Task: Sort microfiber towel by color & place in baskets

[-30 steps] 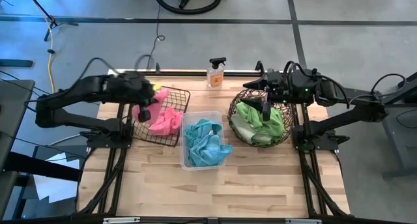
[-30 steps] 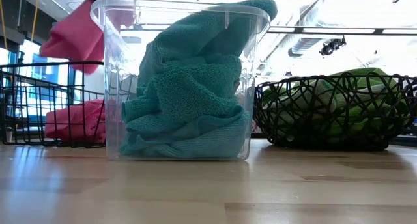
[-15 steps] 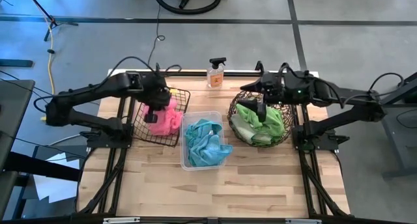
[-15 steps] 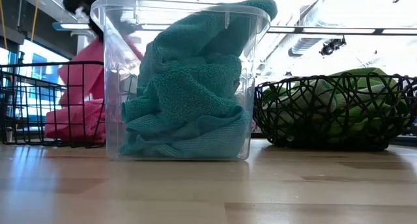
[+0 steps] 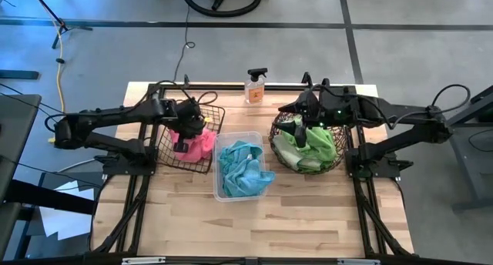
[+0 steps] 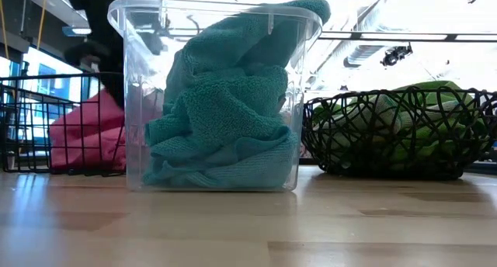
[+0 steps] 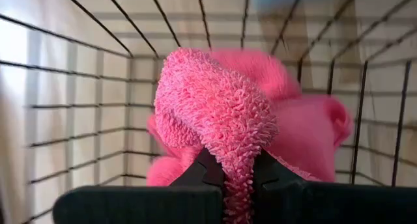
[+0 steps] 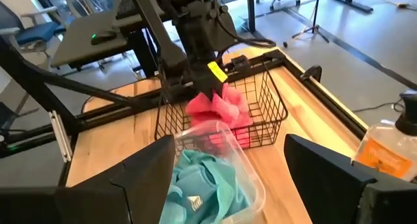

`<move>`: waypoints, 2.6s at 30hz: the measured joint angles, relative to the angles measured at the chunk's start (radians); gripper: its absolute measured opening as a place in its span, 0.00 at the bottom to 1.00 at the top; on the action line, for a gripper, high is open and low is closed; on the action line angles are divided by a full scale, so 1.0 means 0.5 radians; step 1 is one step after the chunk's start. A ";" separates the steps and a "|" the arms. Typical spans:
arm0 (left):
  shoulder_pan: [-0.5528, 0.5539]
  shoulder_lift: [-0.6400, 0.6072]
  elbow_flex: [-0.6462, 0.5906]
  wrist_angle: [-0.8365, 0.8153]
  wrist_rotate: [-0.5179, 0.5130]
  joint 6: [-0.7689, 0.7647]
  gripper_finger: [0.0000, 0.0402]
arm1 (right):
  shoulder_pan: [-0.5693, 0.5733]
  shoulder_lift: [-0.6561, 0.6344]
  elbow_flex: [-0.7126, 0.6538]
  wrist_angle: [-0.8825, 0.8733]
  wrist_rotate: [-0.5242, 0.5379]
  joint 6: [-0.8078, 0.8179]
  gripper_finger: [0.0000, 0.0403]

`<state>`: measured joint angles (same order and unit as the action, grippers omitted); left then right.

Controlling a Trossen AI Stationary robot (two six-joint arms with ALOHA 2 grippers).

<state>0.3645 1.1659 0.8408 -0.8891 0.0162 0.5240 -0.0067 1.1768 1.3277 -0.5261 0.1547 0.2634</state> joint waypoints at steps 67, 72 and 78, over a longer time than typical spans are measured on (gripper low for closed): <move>0.004 0.729 0.231 -0.373 0.025 -0.227 0.64 | 0.000 0.029 -0.001 -0.080 0.054 -0.002 0.71; 0.004 0.591 0.295 -0.465 0.011 -0.189 0.64 | 0.000 0.029 -0.001 -0.080 0.054 -0.003 0.71; 0.004 0.356 0.398 -0.469 0.011 -0.230 0.64 | 0.000 0.029 -0.001 -0.079 0.054 -0.004 0.71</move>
<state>0.3664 1.3438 1.0397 -1.1237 0.0216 0.4088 -0.0067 1.1912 1.3273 -0.5655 0.1818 0.2616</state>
